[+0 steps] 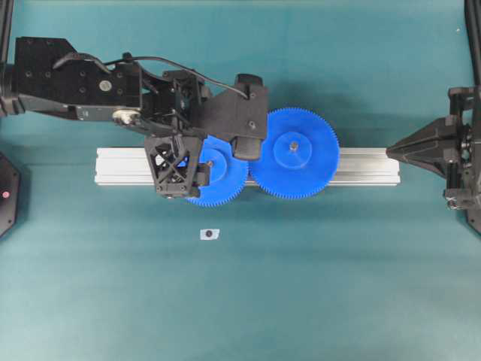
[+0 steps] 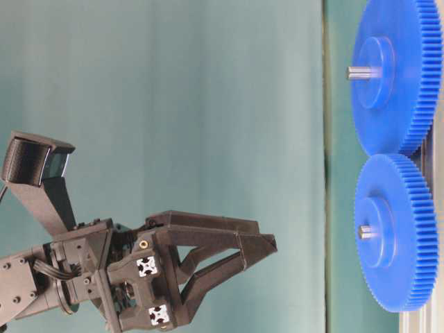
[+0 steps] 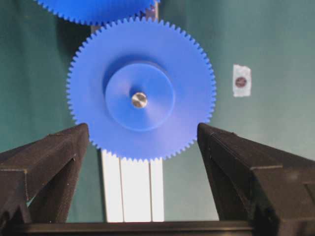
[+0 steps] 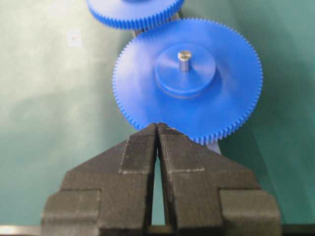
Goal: Insert the small gear onto the shaft.
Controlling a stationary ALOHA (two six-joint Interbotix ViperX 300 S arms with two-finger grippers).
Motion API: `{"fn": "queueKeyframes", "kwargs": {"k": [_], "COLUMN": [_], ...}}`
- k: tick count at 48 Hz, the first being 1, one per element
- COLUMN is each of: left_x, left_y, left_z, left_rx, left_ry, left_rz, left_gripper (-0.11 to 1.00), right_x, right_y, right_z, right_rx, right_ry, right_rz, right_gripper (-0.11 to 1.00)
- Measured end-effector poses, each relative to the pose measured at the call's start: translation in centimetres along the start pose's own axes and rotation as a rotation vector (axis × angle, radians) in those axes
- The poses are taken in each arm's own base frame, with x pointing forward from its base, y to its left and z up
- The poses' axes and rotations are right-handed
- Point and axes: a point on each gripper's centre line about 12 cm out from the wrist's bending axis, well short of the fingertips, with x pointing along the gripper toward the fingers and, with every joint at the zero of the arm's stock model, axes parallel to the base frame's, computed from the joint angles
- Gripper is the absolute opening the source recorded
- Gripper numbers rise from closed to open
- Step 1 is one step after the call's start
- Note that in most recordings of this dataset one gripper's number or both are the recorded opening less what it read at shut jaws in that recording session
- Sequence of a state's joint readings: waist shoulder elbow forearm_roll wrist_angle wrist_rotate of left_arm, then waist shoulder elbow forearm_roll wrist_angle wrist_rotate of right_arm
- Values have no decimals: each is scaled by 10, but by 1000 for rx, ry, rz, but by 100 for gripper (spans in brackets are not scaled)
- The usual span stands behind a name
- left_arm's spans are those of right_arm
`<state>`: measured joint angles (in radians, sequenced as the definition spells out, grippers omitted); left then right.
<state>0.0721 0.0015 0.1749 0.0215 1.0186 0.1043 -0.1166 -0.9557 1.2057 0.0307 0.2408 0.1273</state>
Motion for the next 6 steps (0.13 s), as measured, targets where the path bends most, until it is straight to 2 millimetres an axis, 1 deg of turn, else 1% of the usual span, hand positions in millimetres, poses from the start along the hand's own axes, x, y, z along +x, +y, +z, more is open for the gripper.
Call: {"fn": "queueKeyframes", "kwargs": {"k": [6], "left_x": [0], "left_y": [0], "left_z": [0], "left_rx": [0], "left_ry": [0], "left_rz": [0], "left_gripper": [84], "right_x": [0], "right_y": [0], "right_z": [0], "right_rx": [2], "right_ry": [0], "right_rz": [0], "right_gripper": [9]}}
